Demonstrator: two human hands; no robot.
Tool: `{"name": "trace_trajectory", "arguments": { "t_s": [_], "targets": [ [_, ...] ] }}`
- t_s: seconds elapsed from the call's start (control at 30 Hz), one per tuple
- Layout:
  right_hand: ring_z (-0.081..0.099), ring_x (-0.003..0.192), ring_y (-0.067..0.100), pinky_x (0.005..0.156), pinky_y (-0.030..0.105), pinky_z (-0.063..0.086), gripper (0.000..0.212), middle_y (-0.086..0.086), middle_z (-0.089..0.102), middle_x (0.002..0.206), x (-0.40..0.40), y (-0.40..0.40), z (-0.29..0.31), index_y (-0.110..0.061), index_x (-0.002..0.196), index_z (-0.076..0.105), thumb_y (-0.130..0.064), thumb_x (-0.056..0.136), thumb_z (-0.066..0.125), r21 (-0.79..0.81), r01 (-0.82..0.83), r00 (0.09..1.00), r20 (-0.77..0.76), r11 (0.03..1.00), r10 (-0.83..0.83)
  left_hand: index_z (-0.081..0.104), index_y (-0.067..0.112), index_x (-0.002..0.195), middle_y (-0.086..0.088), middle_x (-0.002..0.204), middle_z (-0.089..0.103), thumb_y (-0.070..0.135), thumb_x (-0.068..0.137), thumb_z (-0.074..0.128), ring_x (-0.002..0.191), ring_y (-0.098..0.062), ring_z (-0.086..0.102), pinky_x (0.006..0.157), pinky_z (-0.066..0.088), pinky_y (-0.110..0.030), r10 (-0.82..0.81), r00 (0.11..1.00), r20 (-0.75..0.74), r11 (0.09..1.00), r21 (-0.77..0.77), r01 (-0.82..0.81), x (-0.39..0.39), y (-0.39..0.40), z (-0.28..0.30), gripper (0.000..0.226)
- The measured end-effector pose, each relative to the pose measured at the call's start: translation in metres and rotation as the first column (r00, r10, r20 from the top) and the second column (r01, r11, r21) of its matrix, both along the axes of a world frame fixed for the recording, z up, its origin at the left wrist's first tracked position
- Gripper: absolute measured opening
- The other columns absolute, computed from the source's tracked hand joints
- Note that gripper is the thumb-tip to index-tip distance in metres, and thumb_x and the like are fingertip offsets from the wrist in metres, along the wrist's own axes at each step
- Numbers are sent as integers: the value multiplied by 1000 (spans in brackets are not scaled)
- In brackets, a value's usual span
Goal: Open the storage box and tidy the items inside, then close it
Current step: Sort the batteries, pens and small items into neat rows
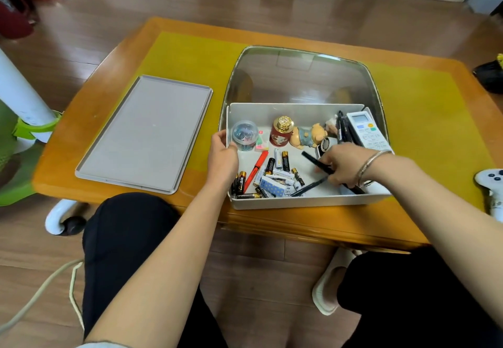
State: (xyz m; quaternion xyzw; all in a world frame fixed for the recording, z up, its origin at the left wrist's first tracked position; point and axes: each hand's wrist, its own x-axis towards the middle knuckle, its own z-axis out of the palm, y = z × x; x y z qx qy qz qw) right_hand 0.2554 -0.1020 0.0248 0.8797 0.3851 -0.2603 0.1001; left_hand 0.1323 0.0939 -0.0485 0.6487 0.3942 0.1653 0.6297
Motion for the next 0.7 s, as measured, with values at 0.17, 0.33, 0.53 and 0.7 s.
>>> {"name": "trace_trajectory", "arguments": {
  "t_s": [0.17,0.33,0.53,0.7],
  "targets": [
    [61,84,25,74,34,55,19,8,67,90,-9,11,-39,-12,98,69,-16,82,61,-104,-102,994,41,989,106,40,18,133,-3,126,56,17,100,42,103,-16,59,70,49,-25,-1,1000,-9,1000,8,1,0,0,0,32],
    [58,69,23,60,27,47,21,3,61,68,-10,20,-42,-14,79,69,-35,76,73,-8,-128,988,89,992,128,40,18,133,-4,126,55,18,100,43,108,-19,58,74,50,-28,3,1000,-7,1000,-1,-3,0,0,0,32],
    [45,50,10,46,25,31,27,-2,49,56,-16,43,-26,-19,69,52,-37,89,60,355,-124,992,35,927,119,42,17,128,-5,121,57,27,101,44,103,-17,59,72,50,-26,4,1000,13,1000,3,-4,1,1,-1,30],
    [43,52,14,52,24,29,21,-4,47,60,-26,83,-32,-22,65,48,-21,83,58,422,-266,964,129,867,233,41,19,114,-8,123,55,19,98,48,108,-22,56,83,48,-31,-18,1000,19,999,35,18,1,6,-1,18]
  ]
}}
